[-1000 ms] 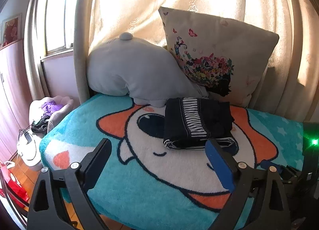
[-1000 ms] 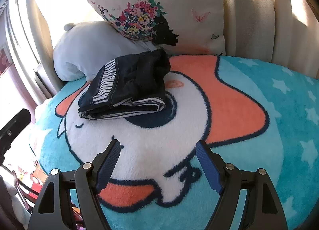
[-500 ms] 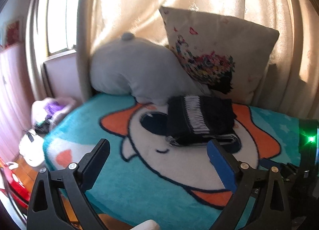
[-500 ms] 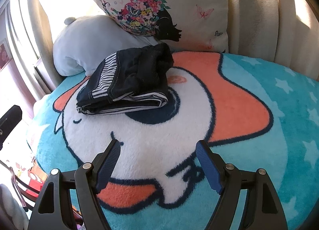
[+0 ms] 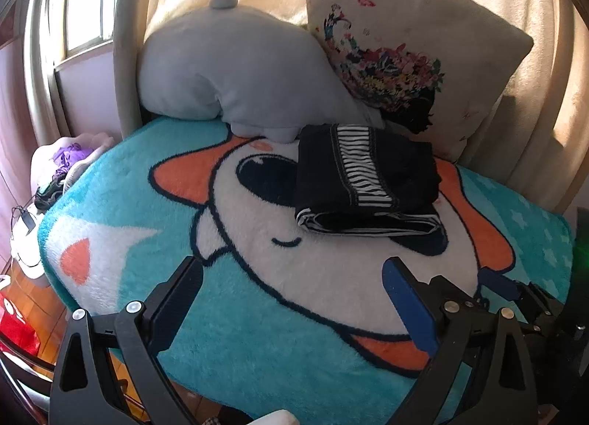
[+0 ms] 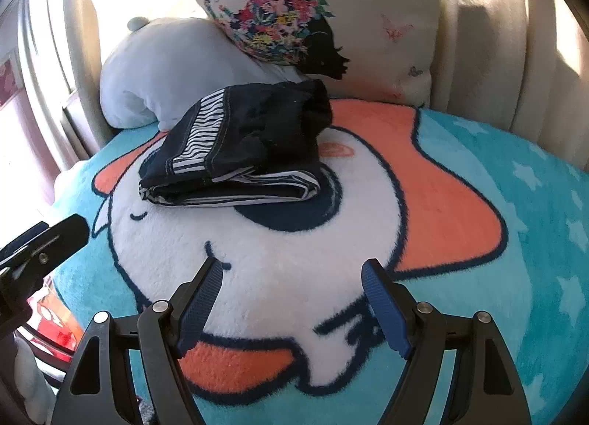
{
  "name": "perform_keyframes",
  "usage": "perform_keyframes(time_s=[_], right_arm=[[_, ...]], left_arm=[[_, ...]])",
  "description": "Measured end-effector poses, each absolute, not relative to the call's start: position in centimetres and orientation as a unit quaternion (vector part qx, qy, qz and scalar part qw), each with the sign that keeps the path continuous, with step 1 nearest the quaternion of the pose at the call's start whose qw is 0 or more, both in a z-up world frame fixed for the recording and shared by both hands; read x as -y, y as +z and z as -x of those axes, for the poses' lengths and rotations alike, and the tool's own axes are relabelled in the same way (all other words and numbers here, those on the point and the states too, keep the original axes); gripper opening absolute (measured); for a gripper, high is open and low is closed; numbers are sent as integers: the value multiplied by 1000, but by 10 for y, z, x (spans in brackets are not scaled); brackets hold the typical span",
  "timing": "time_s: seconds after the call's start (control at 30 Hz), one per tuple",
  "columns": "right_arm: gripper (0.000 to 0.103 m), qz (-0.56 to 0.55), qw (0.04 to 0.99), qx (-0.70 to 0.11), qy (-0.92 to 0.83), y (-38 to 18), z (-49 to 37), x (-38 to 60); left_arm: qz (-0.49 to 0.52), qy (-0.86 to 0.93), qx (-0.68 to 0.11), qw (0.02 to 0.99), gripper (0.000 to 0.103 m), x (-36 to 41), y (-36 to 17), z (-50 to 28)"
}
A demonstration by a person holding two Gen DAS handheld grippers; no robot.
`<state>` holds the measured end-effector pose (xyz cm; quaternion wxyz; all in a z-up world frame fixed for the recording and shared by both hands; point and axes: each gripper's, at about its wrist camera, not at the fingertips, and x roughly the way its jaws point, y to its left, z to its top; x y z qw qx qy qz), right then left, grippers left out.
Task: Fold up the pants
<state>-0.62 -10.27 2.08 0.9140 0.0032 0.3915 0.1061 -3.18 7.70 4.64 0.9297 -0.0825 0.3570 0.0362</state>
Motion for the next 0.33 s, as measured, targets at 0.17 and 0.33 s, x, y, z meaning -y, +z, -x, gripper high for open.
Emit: perform_keyframes(time_s=[0.17, 0.33], right_arm=[[82, 5, 915, -387, 116, 22, 3, 95], [83, 22, 912, -386, 137, 24, -2, 80]], left_arm=[[97, 37, -368, 924, 97, -89, 41, 21], [104, 43, -375, 920, 97, -98, 41, 11]])
